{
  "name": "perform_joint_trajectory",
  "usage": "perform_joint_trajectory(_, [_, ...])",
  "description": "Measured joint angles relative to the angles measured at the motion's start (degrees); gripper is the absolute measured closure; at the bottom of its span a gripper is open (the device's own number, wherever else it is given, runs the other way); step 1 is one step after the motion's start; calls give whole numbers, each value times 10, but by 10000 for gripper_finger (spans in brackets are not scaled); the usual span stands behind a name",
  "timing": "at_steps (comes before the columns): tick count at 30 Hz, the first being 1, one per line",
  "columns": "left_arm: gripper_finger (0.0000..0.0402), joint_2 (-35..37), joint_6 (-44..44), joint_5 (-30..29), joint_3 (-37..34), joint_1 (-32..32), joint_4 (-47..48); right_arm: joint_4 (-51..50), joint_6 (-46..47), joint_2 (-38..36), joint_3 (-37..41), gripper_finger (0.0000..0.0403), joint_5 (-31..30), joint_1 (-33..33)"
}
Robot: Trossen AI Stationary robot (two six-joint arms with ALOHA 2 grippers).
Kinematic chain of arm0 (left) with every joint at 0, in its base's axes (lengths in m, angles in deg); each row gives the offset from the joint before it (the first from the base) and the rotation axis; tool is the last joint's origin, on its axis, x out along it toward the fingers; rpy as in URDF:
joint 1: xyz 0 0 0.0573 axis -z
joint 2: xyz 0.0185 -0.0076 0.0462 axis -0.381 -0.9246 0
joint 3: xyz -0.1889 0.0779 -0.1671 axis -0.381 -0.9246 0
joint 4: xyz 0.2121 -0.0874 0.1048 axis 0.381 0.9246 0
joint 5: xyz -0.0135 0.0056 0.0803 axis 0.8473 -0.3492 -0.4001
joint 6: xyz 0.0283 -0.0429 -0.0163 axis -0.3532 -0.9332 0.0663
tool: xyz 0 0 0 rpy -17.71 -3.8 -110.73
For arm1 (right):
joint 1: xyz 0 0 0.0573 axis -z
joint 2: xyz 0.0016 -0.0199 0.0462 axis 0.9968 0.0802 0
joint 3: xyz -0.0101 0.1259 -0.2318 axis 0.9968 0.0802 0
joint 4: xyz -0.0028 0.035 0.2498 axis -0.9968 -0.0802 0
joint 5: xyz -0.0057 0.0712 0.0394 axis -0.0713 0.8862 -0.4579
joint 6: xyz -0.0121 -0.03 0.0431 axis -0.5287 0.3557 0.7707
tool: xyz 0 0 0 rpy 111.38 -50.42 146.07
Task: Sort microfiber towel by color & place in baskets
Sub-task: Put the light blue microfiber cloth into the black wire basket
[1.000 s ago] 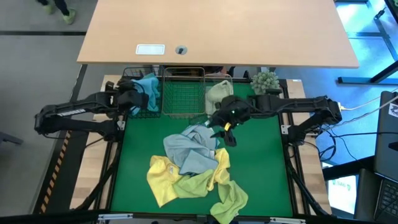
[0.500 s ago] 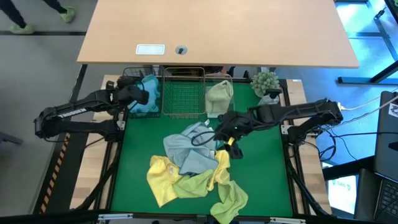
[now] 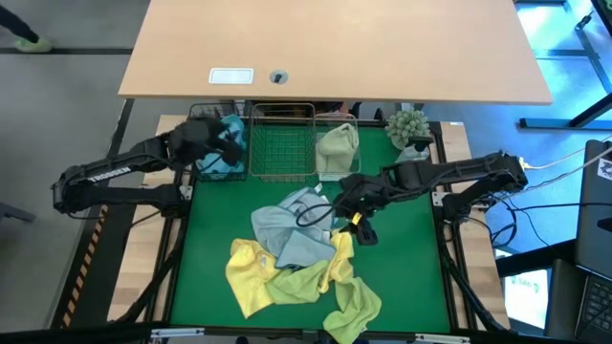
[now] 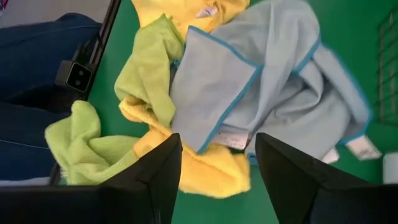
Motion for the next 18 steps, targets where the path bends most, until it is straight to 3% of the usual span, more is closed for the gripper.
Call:
perform_joint_trajectory(5, [233, -7, 24, 179, 0, 18, -87, -18, 23, 0, 0, 198, 0, 0])
perform_joint_trajectory(8, [233, -22, 22, 244, 0, 49, -106, -24, 24, 0, 0, 198, 0, 0])
perform_joint_trajectory(12, [233, -60, 22, 273, 0, 108, -105, -24, 24, 0, 0, 198, 0, 0])
perform_joint_trajectory(18, [233, -132, 25, 268, 0, 192, -129, -39, 61, 0, 0, 198, 0, -20])
